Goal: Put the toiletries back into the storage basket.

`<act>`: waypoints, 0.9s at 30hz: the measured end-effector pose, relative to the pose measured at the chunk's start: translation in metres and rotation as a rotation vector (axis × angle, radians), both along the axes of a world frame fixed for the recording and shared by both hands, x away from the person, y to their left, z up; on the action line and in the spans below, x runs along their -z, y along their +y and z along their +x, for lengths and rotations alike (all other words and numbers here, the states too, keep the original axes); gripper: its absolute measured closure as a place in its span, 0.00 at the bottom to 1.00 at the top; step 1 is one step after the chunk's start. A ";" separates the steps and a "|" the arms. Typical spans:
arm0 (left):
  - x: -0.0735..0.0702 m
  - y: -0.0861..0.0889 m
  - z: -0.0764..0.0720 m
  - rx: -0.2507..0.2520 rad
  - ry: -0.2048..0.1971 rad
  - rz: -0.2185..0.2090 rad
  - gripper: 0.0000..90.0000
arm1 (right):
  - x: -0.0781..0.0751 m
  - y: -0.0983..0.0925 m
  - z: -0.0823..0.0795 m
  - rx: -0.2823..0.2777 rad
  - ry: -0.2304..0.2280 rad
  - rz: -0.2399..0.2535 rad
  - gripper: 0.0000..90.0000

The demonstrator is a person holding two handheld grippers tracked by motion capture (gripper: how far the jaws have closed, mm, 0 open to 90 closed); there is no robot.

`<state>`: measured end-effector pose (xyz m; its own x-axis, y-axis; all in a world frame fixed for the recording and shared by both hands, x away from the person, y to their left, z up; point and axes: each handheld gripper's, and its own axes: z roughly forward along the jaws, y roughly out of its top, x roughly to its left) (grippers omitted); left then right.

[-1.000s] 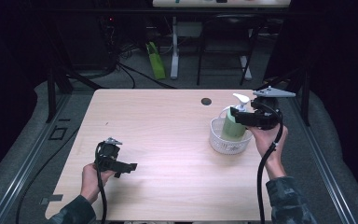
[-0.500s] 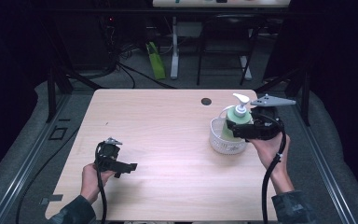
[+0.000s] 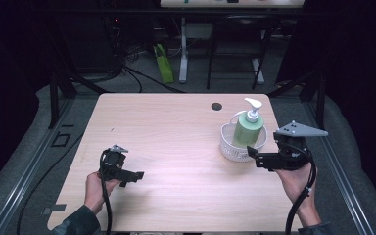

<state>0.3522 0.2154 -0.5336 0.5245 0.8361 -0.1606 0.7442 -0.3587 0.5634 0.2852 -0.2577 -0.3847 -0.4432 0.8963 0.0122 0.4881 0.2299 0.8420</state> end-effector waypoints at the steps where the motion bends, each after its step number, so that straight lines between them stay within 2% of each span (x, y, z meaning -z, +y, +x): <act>1: 0.000 0.000 0.000 -0.001 0.001 -0.001 0.04 | 0.003 -0.001 -0.003 0.001 0.005 0.001 0.05; 8: 0.000 0.000 -0.001 0.000 0.000 0.001 0.04 | 0.019 -0.011 -0.020 0.017 0.027 -0.008 0.04; 12: 0.000 -0.001 -0.001 0.004 0.000 0.001 0.04 | 0.030 -0.020 -0.027 0.038 0.046 0.006 0.04; 16: 0.001 -0.001 0.000 0.005 0.002 0.001 0.04 | 0.048 -0.029 -0.033 0.064 0.075 0.022 0.04; 18: 0.001 -0.001 0.000 0.005 0.003 0.003 0.04 | 0.061 -0.033 -0.036 0.078 0.105 0.037 0.04; 20: 0.001 -0.001 0.000 0.008 0.003 0.004 0.04 | 0.069 -0.034 -0.037 0.088 0.120 0.016 0.05; 27: 0.001 -0.002 0.002 0.015 0.003 0.007 0.04 | 0.090 -0.042 -0.039 0.110 0.180 0.001 0.05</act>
